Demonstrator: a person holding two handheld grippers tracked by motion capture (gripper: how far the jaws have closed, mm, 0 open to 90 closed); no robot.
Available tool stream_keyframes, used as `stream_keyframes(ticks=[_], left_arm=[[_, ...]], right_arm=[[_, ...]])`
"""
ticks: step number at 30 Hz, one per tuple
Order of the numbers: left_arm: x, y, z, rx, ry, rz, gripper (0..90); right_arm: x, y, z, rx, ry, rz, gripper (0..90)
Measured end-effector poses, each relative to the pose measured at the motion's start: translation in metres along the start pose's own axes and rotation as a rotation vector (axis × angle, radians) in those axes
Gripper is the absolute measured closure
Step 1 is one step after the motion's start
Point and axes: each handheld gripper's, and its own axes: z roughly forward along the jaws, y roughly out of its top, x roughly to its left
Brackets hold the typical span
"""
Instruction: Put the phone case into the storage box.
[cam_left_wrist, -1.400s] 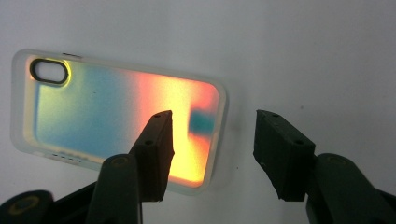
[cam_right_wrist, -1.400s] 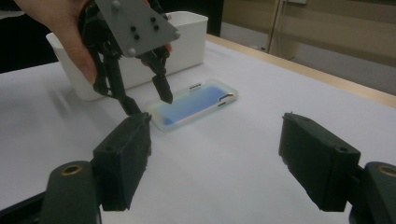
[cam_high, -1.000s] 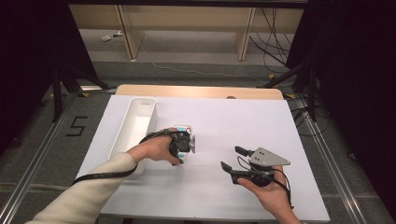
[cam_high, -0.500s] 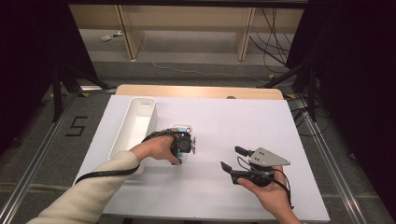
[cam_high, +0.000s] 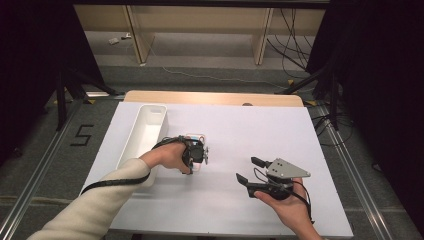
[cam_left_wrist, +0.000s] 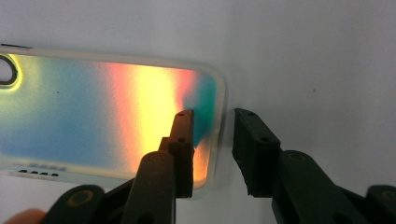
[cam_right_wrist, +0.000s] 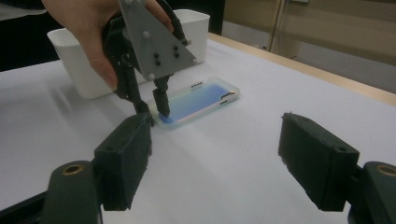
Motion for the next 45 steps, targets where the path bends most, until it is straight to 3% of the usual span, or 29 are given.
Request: stream_keyframes(ticks=[19, 25, 29, 32, 45], left_arm=[[-0.005, 0.002, -0.001, 0.024, 0.024, 0.043, 85.3], [-0.007, 0.002, -0.001, 0.025, 0.034, 0.049, 86.7], [-0.008, 0.001, 0.0, 0.02, 0.04, 0.049, 87.0], [-0.008, 0.002, 0.0, 0.024, 0.036, 0.053, 87.3], [-0.014, 0.0, 0.0, 0.013, 0.086, 0.065, 87.8]], right_arm=[[0.0, -0.001, 0.0, 0.012, 0.0, -0.002, 27.0], [-0.001, 0.0, -0.001, 0.03, -0.007, 0.001, 27.0], [0.0, -0.002, 0.002, -0.004, -0.01, 0.005, 27.0], [0.0, -0.002, 0.001, 0.004, -0.004, 0.003, 27.0], [-0.002, -0.002, 0.001, 0.012, -0.006, 0.002, 27.0]])
